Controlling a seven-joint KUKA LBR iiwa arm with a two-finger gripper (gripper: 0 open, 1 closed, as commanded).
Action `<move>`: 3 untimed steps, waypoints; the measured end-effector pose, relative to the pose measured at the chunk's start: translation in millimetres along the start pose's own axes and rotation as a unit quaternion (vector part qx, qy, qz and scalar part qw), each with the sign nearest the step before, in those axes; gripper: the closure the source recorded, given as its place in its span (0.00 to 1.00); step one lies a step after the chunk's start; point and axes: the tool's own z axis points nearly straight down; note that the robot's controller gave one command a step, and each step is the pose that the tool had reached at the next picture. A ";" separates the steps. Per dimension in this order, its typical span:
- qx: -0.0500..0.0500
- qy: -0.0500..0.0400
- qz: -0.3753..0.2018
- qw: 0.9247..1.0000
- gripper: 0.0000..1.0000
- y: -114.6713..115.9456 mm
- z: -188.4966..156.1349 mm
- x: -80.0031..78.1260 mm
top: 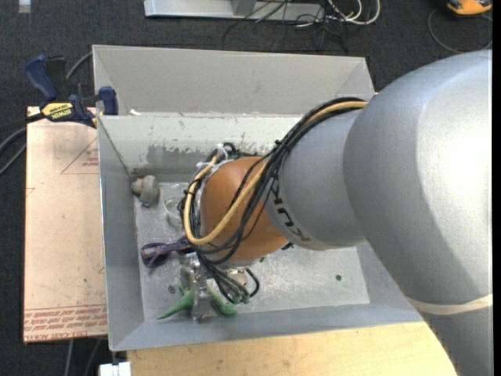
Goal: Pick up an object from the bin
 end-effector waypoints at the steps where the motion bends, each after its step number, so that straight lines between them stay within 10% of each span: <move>1: 0.000 0.002 -0.016 1.000 1.00 1.0 -4.0 0.0; 2: 0.002 0.000 -0.045 0.999 1.00 21.5 2.9 -7.9; 3: -0.002 -0.007 -0.042 0.999 1.00 -8.2 1.8 1.3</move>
Offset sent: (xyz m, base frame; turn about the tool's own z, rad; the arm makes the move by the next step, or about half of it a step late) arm 0.0022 0.0239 -0.0050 -0.0926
